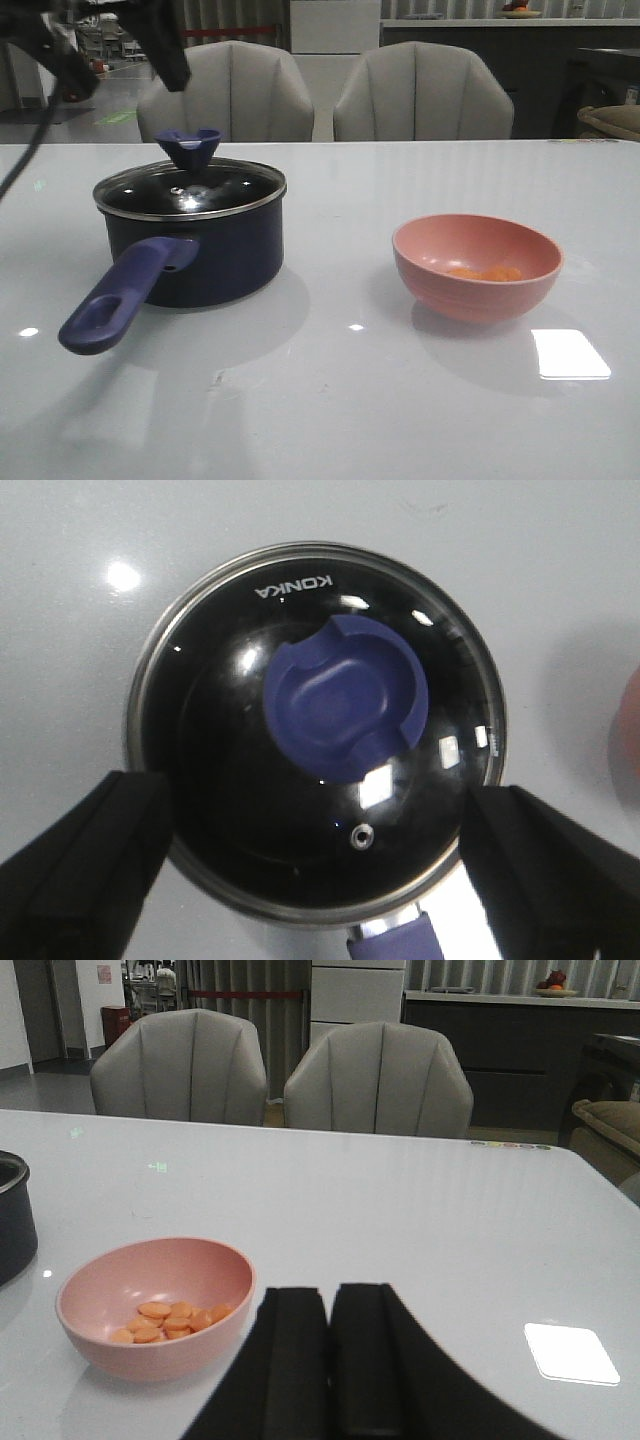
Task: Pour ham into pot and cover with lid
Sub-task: 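Lower the left gripper onto the purple lid knob and grasp it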
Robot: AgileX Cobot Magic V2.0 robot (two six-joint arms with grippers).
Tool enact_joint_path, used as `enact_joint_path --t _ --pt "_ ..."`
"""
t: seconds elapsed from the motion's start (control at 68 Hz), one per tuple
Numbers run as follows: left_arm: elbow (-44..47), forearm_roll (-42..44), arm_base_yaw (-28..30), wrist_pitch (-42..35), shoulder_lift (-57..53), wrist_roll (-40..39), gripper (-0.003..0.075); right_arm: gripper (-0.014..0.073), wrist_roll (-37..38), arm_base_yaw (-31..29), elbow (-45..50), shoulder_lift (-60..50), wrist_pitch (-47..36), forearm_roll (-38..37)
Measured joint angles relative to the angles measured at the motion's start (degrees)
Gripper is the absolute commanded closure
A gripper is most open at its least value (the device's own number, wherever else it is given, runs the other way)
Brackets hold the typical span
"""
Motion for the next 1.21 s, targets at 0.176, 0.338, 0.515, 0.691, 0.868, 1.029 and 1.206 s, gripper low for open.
enact_joint_path --t 0.176,0.338,0.515,0.691,0.868,1.029,1.206 --pt "-11.9 8.4 -4.2 7.7 9.7 -6.2 0.0083 0.0467 0.0 0.0 0.0 0.0 0.0 0.0" --pt "-17.5 9.8 -5.9 10.1 14.2 -9.2 0.0083 0.0467 0.0 0.0 0.0 0.0 0.0 0.0" --pt "-19.5 11.4 -6.0 11.1 16.1 -13.3 0.0083 0.0467 0.0 0.0 0.0 0.0 0.0 0.0" --pt "-19.6 11.6 -5.7 12.2 17.4 -14.7 0.0083 0.0467 0.0 0.0 0.0 0.0 0.0 0.0" --pt "-19.6 11.6 -5.1 12.8 17.9 -15.8 0.0083 0.0467 0.0 0.0 0.0 0.0 0.0 0.0" --pt "-19.6 11.0 -4.2 13.0 18.0 -16.0 0.0143 0.0467 0.0 0.0 0.0 0.0 0.0 0.0" --pt "-19.6 9.2 -4.1 13.5 18.6 -16.2 0.0258 0.0467 0.0 0.0 0.0 0.0 0.0 0.0"
